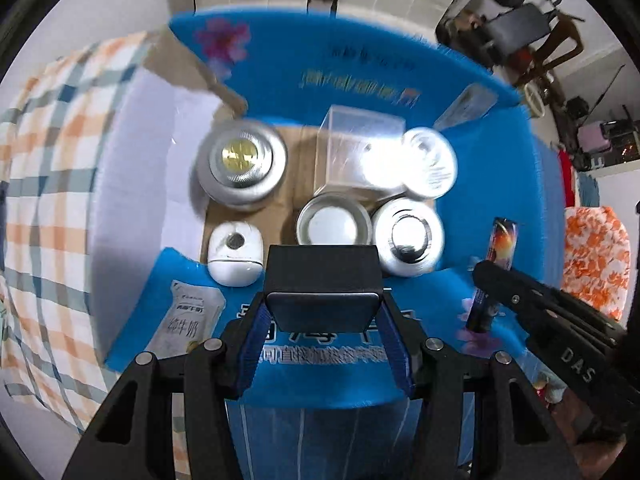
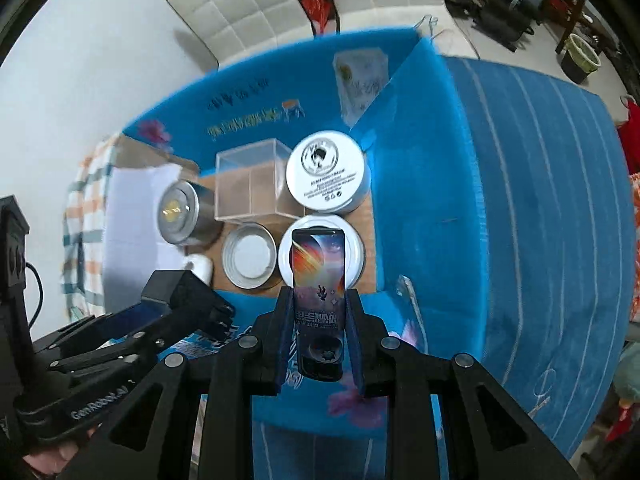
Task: Organize rigid objects
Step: 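Lower the charger and bottle into the box and open both tools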
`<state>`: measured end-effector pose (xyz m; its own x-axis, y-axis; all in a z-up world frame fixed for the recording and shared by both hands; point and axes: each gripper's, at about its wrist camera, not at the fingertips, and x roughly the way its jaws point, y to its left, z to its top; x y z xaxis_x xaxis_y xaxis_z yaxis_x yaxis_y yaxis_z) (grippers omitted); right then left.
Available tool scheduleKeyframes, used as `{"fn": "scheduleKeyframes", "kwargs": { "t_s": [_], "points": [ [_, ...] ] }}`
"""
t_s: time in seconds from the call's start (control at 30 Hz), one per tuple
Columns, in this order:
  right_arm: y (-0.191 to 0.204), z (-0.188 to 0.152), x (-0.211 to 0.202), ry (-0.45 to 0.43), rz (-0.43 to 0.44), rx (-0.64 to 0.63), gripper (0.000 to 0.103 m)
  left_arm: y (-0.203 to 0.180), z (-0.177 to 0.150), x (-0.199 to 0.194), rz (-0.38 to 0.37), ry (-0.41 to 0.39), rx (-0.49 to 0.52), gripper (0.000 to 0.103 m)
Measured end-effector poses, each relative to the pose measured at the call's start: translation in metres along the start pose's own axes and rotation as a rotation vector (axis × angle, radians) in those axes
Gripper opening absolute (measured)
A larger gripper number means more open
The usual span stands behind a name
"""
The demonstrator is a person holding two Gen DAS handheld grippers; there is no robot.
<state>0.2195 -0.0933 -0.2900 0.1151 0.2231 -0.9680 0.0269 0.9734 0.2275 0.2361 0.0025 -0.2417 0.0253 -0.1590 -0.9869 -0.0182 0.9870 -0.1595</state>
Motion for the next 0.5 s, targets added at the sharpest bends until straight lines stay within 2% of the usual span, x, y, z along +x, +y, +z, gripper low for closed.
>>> {"fn": "scheduleKeyframes", "kwargs": {
  "t_s": [0.1, 0.2, 0.33, 0.5],
  "points": [
    [0.005, 0.006, 0.020, 0.031, -0.035, -0.008, 0.026, 0.001, 0.005, 0.014, 0.018, 0.029, 0.014, 0.051],
    [0.013, 0.009, 0.041, 0.046, -0.114, -0.052, 0.026, 0.000, 0.007, 0.025, 0.040, 0.039, 0.032, 0.051],
    [0.012, 0.011, 0.065, 0.096, -0.128, -0.050, 0.026, -0.002, 0.012, 0.031, 0.061, 0.045, 0.046, 0.051],
    [0.009, 0.008, 0.079, 0.108, -0.157, -0.042, 0.027, -0.003, 0.014, 0.032, 0.071, 0.051, 0.062, 0.051]
  ]
}}
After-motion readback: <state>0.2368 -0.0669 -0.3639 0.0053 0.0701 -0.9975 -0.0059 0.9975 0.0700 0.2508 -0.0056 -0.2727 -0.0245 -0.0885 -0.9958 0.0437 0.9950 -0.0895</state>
